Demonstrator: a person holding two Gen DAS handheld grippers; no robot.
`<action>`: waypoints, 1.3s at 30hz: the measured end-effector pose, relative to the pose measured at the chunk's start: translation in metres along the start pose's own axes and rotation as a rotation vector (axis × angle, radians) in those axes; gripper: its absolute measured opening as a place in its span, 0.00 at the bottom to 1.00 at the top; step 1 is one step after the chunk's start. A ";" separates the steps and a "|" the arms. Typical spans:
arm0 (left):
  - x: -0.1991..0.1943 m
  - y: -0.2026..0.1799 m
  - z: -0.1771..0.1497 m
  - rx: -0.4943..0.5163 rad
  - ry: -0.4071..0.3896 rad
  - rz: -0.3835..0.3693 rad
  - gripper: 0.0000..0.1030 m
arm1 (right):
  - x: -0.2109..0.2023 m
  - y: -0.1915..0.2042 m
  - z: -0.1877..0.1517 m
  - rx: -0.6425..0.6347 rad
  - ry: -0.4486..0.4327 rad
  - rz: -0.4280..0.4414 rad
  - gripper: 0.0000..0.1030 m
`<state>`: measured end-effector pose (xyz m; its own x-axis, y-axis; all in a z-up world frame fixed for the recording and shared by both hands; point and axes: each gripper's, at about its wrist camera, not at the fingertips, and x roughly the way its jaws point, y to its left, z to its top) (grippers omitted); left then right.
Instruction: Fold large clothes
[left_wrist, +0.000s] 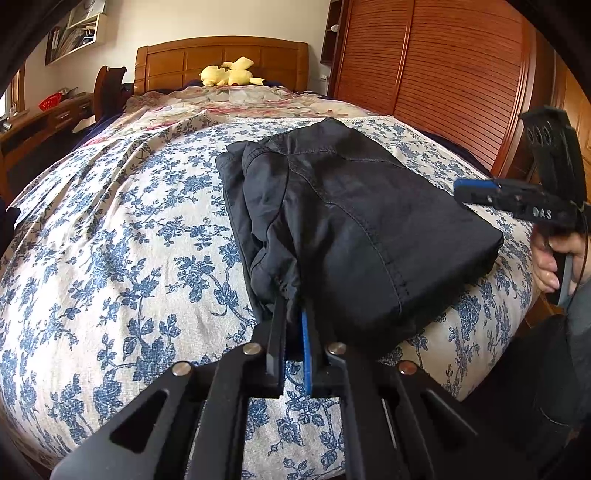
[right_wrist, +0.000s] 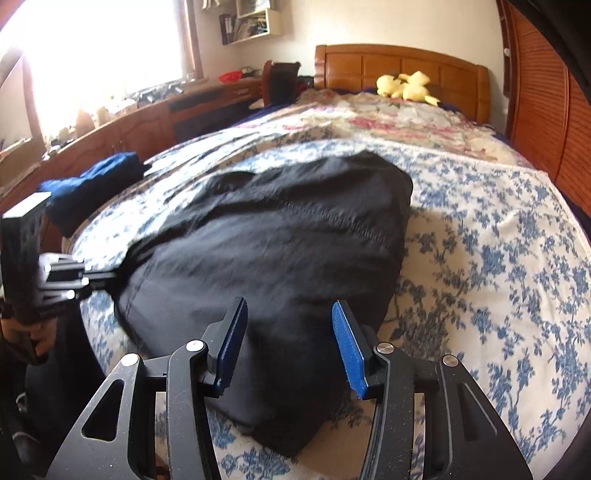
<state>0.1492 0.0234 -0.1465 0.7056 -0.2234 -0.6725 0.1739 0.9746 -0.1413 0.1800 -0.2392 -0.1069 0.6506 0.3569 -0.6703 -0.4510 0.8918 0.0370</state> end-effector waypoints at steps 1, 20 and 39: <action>0.000 0.000 0.000 0.001 -0.001 0.001 0.05 | 0.001 -0.001 0.004 -0.003 -0.008 -0.006 0.47; -0.021 0.007 -0.004 -0.033 0.008 0.009 0.21 | 0.048 -0.020 0.027 0.004 0.086 -0.032 0.48; 0.001 0.020 -0.021 -0.013 0.105 -0.003 0.35 | 0.139 -0.105 0.097 0.112 0.161 -0.116 0.69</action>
<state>0.1389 0.0433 -0.1647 0.6290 -0.2238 -0.7445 0.1665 0.9742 -0.1522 0.3763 -0.2561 -0.1321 0.5845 0.2093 -0.7839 -0.3027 0.9526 0.0286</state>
